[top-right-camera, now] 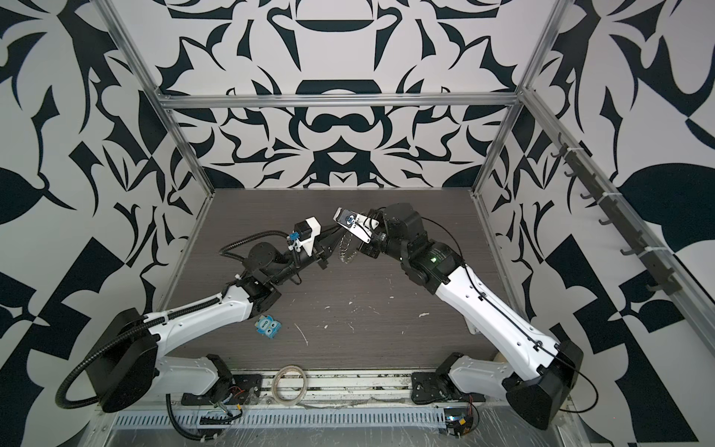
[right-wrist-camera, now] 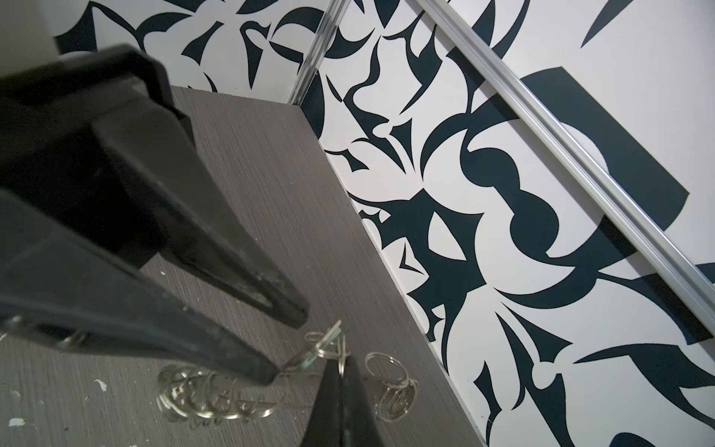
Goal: Remove the keys from the keyring
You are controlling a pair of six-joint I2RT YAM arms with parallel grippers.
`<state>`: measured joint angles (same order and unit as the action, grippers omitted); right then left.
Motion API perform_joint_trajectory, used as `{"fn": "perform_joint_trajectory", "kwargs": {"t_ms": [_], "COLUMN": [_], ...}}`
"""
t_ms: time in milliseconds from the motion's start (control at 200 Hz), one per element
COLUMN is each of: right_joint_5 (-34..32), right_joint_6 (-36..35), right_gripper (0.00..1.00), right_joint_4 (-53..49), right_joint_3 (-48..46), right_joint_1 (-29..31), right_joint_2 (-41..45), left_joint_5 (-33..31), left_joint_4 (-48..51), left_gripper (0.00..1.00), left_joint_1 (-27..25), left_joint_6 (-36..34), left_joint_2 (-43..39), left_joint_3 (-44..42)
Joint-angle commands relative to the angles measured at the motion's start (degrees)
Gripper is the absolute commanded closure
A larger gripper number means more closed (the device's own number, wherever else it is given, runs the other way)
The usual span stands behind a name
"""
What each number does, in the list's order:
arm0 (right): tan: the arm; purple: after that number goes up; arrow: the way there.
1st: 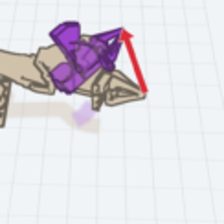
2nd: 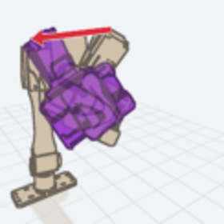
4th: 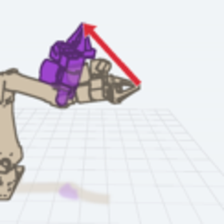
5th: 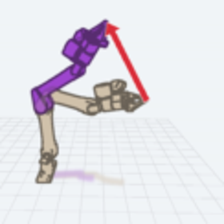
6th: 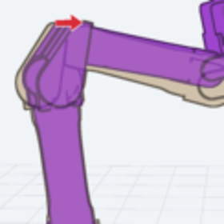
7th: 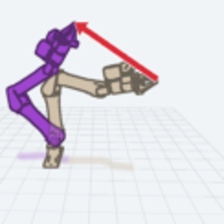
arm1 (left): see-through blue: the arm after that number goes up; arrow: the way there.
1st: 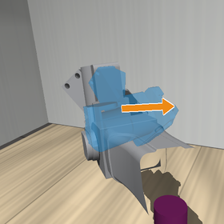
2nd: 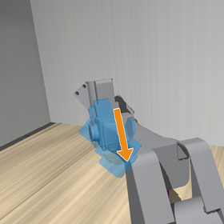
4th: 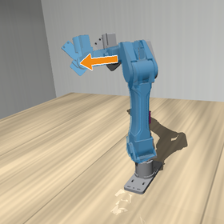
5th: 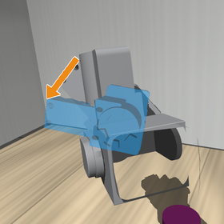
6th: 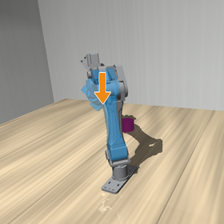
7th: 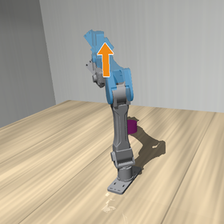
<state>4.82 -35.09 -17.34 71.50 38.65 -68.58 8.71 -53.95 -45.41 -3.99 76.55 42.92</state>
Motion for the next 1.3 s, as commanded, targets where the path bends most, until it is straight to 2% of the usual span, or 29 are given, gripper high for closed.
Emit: {"fn": "perform_joint_trajectory", "kwargs": {"t_ms": [0,290,445,575,785,930,1105,1295], "right_joint_5": [0.80,1.68,1.88,2.14,1.94,1.53,2.26,4.31], "right_joint_6": [-0.23,-0.73,-1.07,-1.45,-1.51,-1.77,-1.89,-4.09], "right_gripper": [1.00,1.00,1.00,1.00,1.00,1.00,1.00,1.00], "right_joint_4": [3.41,2.89,2.89,2.66,3.19,3.43,4.69,13.30], "right_joint_3": [-0.02,0.14,-0.08,-0.30,-0.66,-1.01,-1.94,-8.46], "right_joint_1": [0.55,0.89,1.18,1.41,1.50,1.51,1.53,1.50], "right_joint_2": [1.51,1.78,2.04,2.30,2.40,2.72,3.16,5.99], "left_joint_5": [-0.79,-1.35,-1.22,-1.77,-4.25,-7.57,-6.01,-5.94], "left_joint_4": [0.09,1.83,2.27,1.75,3.40,3.48,3.97,4.80], "left_gripper": [0.80,0.77,0.87,0.88,0.96,0.97,1.00,1.00], "left_joint_1": [-0.17,-0.20,-0.16,-0.20,-0.15,-0.20,-0.21,0.34], "left_joint_6": [0.82,0.55,1.25,1.78,2.47,3.02,4.54,9.21], "left_joint_2": [-0.02,0.70,1.14,1.08,0.63,-0.14,0.39,-0.29], "left_joint_3": [1.18,2.24,2.74,2.57,3.05,2.61,3.30,3.64]}}
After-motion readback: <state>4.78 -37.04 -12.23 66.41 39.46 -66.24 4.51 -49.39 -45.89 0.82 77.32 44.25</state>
